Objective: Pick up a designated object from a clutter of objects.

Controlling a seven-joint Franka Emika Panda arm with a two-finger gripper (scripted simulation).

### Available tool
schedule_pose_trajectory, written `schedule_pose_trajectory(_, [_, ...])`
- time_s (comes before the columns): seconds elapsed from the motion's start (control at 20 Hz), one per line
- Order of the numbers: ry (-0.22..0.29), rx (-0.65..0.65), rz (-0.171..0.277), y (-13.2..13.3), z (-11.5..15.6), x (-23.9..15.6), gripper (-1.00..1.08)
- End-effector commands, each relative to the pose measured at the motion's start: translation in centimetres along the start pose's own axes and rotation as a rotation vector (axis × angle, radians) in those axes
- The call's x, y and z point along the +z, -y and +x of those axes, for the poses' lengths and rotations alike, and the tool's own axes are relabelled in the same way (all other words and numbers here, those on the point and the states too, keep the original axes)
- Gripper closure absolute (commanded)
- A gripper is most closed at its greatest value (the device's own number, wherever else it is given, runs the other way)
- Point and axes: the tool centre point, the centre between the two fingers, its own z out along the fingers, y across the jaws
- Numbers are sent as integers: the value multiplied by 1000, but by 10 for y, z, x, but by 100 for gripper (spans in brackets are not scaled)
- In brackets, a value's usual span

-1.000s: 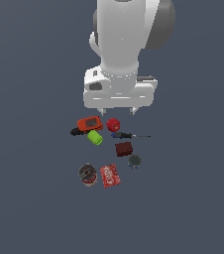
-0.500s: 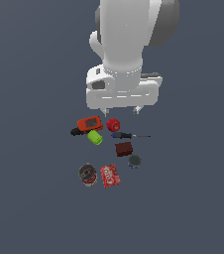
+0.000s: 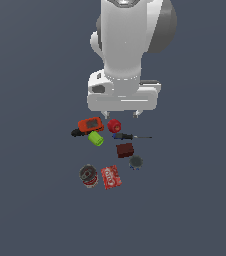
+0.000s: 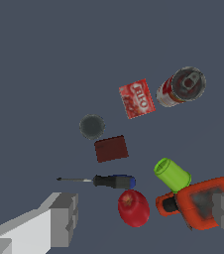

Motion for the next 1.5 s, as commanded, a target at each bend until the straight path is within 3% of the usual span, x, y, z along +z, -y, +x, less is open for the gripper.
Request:
schedule_pose_trajectory(0.0, [0,37,-2,-1,-3,8,-92])
schedule_pose_trajectory(0.65, [-8,339,-15,-11,-36,71,-92])
schedule_pose_trajectory(1.45, [-22,743,-25,-23,-99,144,-92])
